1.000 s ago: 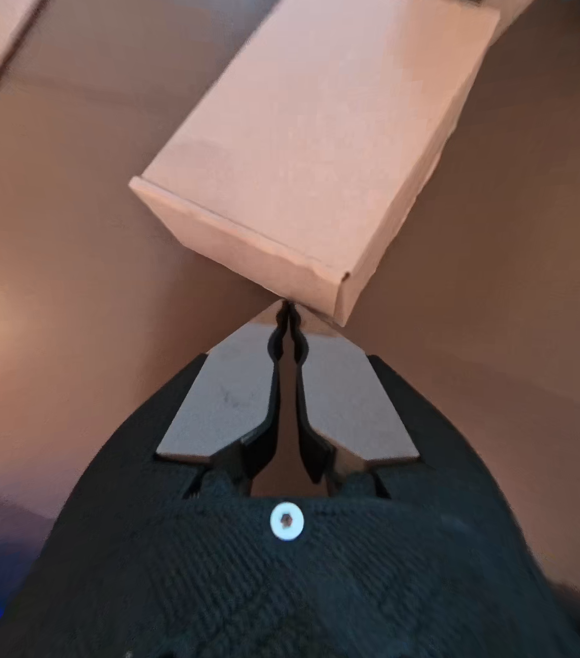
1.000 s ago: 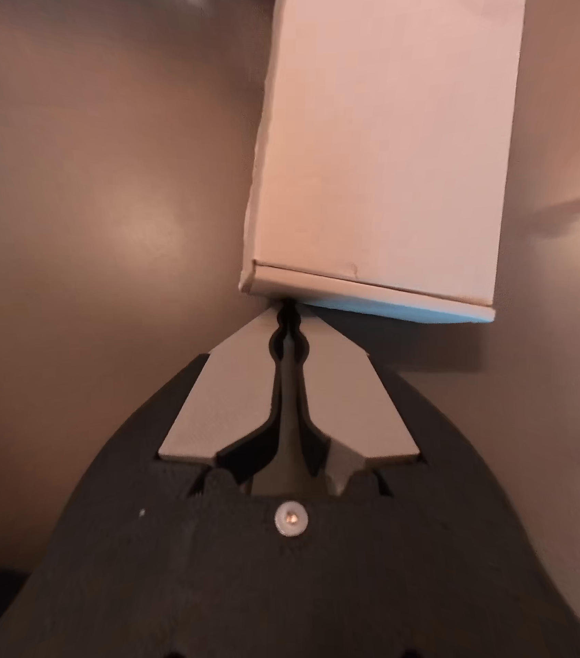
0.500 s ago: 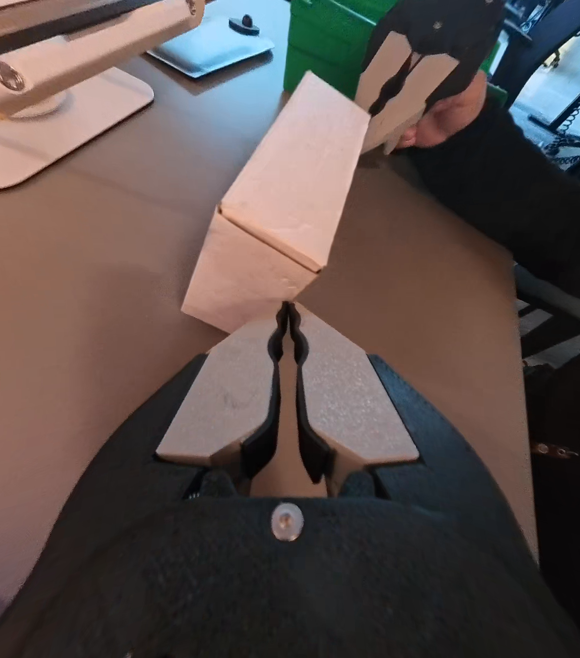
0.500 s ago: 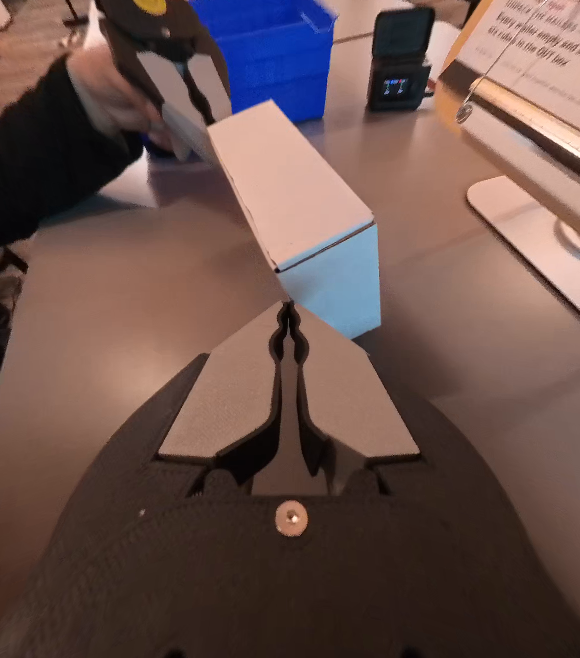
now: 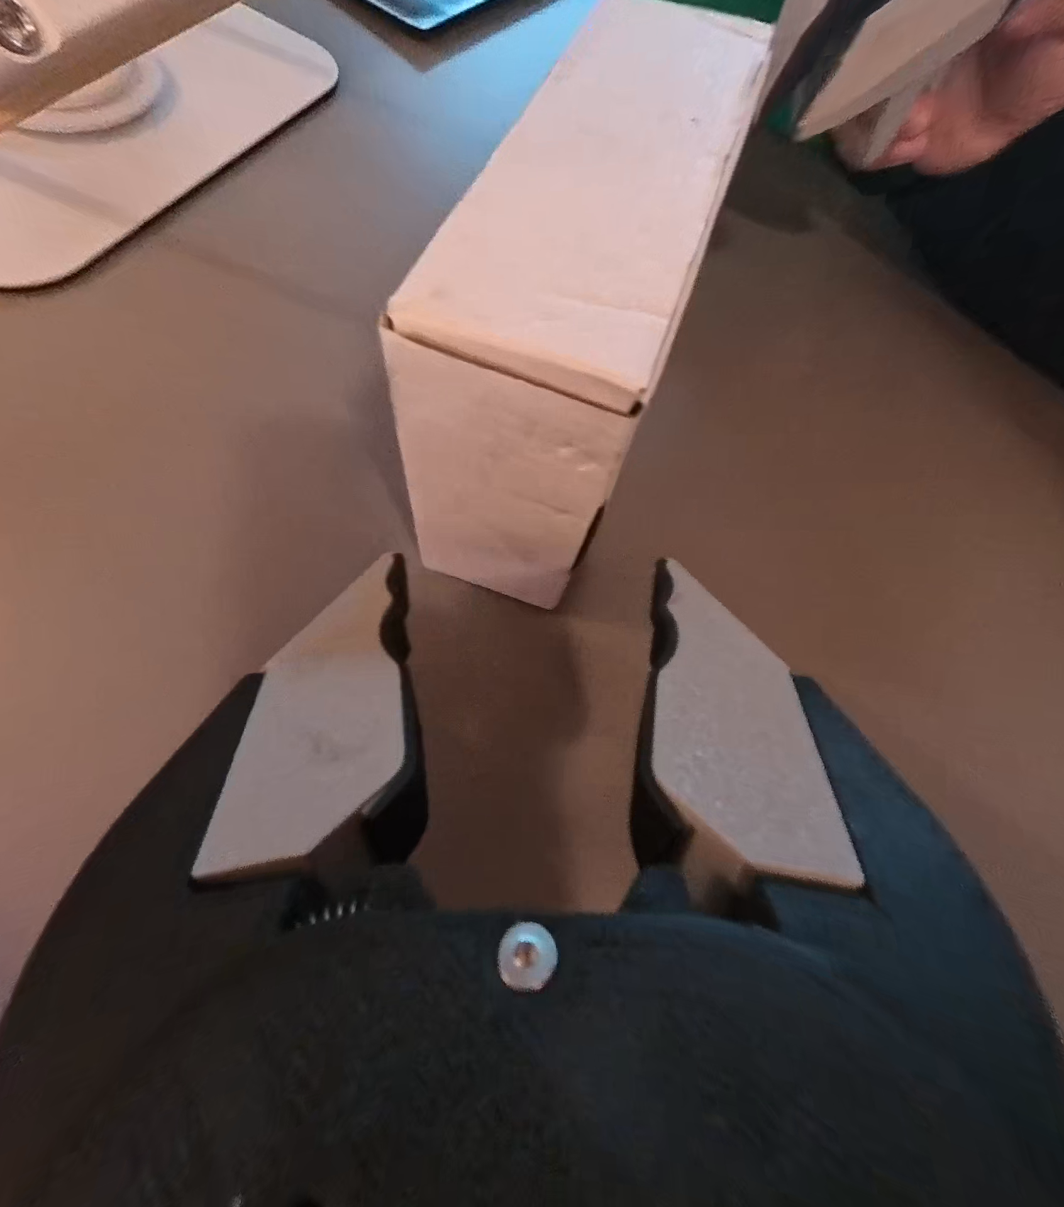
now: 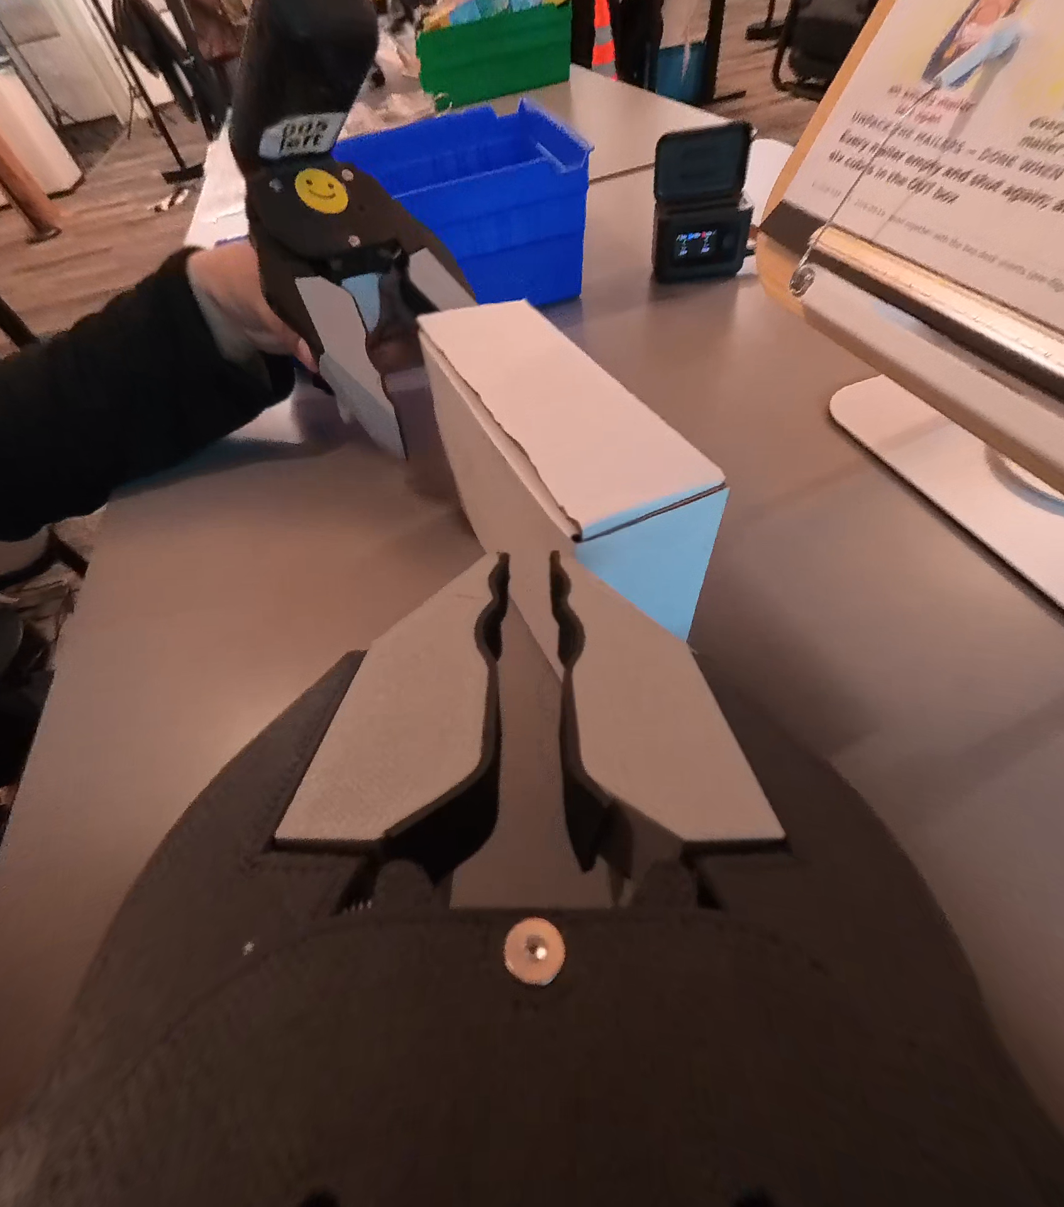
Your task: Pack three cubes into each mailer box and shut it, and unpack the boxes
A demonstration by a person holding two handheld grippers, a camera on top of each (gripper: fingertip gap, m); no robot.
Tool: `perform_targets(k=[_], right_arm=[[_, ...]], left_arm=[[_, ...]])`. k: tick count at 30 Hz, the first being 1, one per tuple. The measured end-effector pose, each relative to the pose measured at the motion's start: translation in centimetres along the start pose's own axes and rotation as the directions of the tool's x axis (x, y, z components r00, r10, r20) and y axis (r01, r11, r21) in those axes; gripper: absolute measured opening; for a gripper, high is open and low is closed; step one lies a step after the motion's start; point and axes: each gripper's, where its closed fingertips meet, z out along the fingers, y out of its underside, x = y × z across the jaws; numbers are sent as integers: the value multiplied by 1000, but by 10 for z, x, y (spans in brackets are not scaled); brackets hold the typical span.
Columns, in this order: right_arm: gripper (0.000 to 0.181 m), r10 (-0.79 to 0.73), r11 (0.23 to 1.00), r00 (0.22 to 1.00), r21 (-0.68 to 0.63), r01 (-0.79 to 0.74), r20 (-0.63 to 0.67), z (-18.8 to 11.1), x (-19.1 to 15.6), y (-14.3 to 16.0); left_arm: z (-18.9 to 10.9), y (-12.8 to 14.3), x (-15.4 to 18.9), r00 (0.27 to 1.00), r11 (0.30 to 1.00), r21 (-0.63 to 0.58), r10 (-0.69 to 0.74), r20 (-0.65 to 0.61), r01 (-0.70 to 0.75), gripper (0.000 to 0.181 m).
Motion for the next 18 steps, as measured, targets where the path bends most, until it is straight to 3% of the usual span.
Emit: perform_targets(k=[2, 4, 8, 13, 18], right_arm=[[19, 11, 999, 1000, 42, -9, -28, -3, 6, -6], [43, 42, 995, 997, 93, -36, -59, -7, 14, -13], [70, 151, 979, 988, 147, -144, -38, -9, 24, -15], [71, 220, 965, 975, 141, -223, 36, 0, 23, -9], [76, 75, 994, 991, 92, -65, -112, 5, 25, -10]], left_arm=[[1, -7, -9, 998, 999, 41, 22, 61, -24, 83], [3, -19, -17, 992, 992, 117, 27, 126, -42, 86], [12, -35, -9, 991, 974, 210, 63, 116, -87, 93], [30, -38, 2, 982, 966, 208, 129, 135, -155, 75], [35, -41, 7, 978, 962, 211, 145, 150, -174, 67]])
